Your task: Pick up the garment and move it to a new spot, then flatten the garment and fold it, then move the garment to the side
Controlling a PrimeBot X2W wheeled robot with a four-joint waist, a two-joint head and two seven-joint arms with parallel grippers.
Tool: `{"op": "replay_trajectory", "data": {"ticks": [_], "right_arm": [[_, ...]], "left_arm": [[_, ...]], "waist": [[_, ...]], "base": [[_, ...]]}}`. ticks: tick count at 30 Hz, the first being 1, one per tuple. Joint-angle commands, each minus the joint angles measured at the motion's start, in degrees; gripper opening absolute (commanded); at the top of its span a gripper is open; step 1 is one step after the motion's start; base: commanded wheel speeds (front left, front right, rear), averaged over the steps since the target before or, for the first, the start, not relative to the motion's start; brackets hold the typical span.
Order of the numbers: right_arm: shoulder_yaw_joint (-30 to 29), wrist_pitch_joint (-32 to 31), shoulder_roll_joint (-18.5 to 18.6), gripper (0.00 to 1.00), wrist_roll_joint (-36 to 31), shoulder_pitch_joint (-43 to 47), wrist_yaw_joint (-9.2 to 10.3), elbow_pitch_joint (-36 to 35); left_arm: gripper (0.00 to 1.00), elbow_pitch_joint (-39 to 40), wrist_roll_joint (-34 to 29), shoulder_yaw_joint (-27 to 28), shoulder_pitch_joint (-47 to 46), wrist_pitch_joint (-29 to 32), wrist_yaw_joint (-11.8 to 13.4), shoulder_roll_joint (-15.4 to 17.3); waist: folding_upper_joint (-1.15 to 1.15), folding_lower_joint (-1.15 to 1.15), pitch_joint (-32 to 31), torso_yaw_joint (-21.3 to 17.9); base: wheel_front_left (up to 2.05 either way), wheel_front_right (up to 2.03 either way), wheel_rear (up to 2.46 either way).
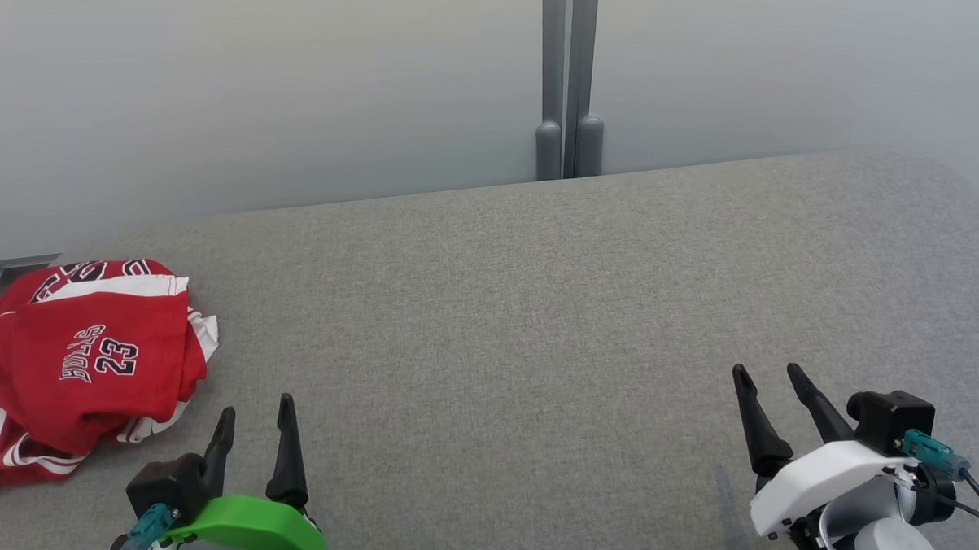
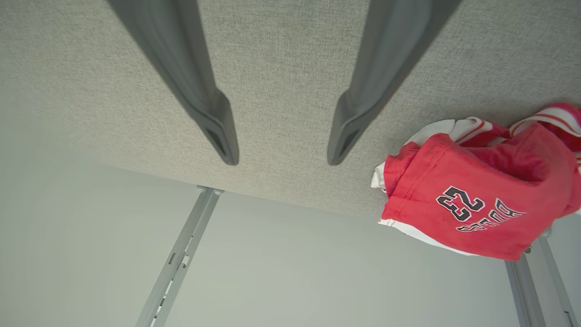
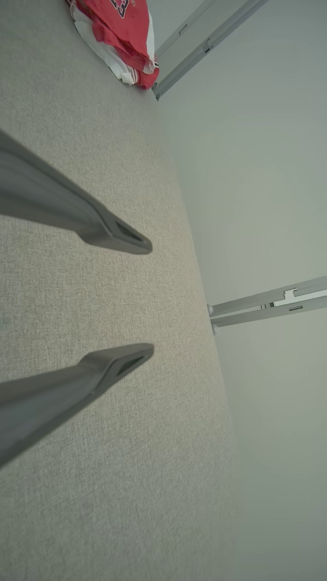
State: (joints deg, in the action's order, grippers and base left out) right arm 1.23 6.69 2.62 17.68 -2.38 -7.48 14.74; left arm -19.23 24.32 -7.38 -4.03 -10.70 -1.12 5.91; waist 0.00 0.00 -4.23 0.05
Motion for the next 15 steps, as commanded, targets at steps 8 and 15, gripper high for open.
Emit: {"op": "replay_trajectory", "data": {"ticks": [8,15], "right_arm": [[0.18,1.10,0.32,1.00,-4.73,-0.40,-0.02,0.54],[0.51,1.69,0.34,1.00,-7.26,-0.35,-0.02,1.07]], "left_arm": [[1.00,-0.87,-4.13,-1.07,0.00,-1.78,0.01,0.56],[1.00,-1.26,-6.29,-1.65,0.26,-2.92,0.19,0.68]], "waist": [[0.00,0.00,-0.45,-0.07],[0.00,0.00,-0.76,-0.19]], "base": [[0.00,0.00,0.00],[0.00,0.00,0.00]]}}
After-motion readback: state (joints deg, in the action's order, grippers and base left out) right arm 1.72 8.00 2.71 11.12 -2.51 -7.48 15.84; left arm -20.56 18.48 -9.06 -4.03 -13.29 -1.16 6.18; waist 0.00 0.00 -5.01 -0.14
